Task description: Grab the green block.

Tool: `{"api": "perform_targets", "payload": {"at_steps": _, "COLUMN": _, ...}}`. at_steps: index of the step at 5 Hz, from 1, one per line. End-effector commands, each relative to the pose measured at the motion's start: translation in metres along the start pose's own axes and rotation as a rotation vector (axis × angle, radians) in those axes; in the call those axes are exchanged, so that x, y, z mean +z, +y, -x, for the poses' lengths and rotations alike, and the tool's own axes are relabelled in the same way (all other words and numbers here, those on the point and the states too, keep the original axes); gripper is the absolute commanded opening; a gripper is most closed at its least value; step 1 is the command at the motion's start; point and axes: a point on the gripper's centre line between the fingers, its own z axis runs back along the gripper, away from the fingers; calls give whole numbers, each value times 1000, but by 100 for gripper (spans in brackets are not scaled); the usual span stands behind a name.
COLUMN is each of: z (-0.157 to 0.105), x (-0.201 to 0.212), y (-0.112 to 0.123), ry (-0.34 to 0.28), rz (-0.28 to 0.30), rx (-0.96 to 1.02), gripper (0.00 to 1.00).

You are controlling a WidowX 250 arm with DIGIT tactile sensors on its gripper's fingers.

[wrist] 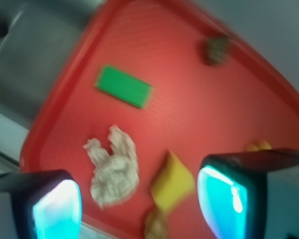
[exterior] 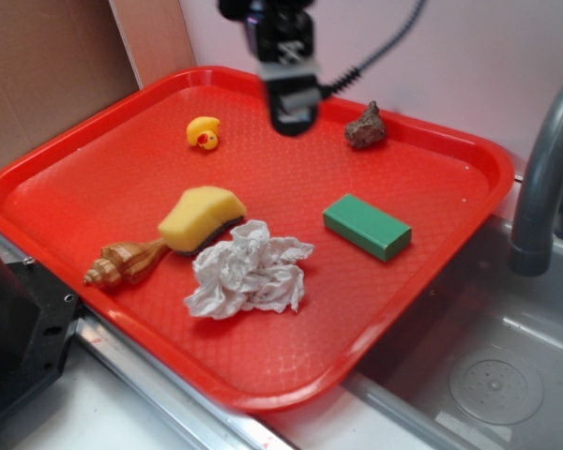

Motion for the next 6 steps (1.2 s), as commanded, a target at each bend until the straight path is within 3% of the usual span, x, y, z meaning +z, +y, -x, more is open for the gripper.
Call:
{"api": "perform_targets", "payload": {"at_steps": 1, "z": -4, "x": -23, "y": -25, "ry": -177, "rz": -35, "rx": -487, "gripper": 100}}
{"api": "perform_targets", "payload": {"at_steps": 2, "z": -3, "x": -54, "y": -20, "ry": -142, "rz": -16, "rx": -707, "gripper": 100}}
{"api": "perform_targets", "payload": {"at_steps": 3, "z": -8, "x": -72, "y": -12, "ry": -137, "rz": 62, "rx": -717, "gripper": 100}}
{"api": "perform_targets", "payload": {"at_steps": 5, "z": -16, "x": -83, "y": 15, "ry": -178, "rz": 68, "rx": -699, "gripper": 100}}
{"api": "perform_targets", "payload": {"at_steps": 6, "z": -16, "x": -83, "y": 15, "ry": -178, "rz": 68, "rx": -699, "gripper": 100}}
